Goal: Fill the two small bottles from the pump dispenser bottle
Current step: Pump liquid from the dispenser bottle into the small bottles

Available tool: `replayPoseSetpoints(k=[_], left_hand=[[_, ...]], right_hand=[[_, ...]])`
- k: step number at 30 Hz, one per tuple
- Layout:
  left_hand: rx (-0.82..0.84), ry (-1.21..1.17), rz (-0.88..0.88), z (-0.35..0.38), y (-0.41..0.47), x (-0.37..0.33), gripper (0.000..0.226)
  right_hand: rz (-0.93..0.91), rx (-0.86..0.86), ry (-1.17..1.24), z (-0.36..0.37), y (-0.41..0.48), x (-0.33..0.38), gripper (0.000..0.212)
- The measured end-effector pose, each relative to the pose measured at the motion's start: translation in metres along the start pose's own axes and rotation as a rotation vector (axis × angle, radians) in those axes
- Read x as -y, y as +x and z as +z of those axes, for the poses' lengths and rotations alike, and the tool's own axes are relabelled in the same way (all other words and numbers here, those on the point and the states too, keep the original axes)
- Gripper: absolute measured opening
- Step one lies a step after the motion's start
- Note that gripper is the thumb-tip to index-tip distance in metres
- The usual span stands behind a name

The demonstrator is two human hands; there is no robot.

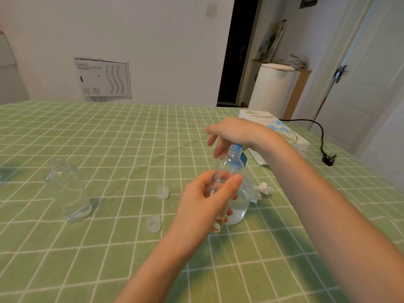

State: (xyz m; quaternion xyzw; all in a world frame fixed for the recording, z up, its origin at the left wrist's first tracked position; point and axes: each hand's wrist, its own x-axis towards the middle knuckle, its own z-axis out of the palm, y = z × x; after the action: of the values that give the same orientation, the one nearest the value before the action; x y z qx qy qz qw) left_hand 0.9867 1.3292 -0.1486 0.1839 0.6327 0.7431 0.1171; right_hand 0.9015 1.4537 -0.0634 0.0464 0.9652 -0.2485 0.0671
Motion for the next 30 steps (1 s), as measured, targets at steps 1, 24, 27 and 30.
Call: replayPoseSetpoints(k=[1, 24, 27, 30], left_hand=[[-0.001, 0.001, -0.001, 0.000, 0.000, 0.000, 0.040], [-0.009, -0.017, -0.032, 0.003, -0.001, -0.004, 0.037], [-0.014, -0.010, -0.017, 0.004, -0.001, -0.005, 0.042], [-0.011, -0.021, -0.030, 0.004, -0.002, -0.003, 0.045]], right_hand=[[0.001, -0.001, 0.011, 0.001, 0.000, 0.000, 0.034], [0.026, 0.017, 0.015, -0.001, -0.004, 0.003, 0.025], [0.047, 0.028, 0.058, -0.002, -0.006, 0.001, 0.025], [0.044, 0.033, 0.070, 0.000, -0.006, 0.000, 0.025]])
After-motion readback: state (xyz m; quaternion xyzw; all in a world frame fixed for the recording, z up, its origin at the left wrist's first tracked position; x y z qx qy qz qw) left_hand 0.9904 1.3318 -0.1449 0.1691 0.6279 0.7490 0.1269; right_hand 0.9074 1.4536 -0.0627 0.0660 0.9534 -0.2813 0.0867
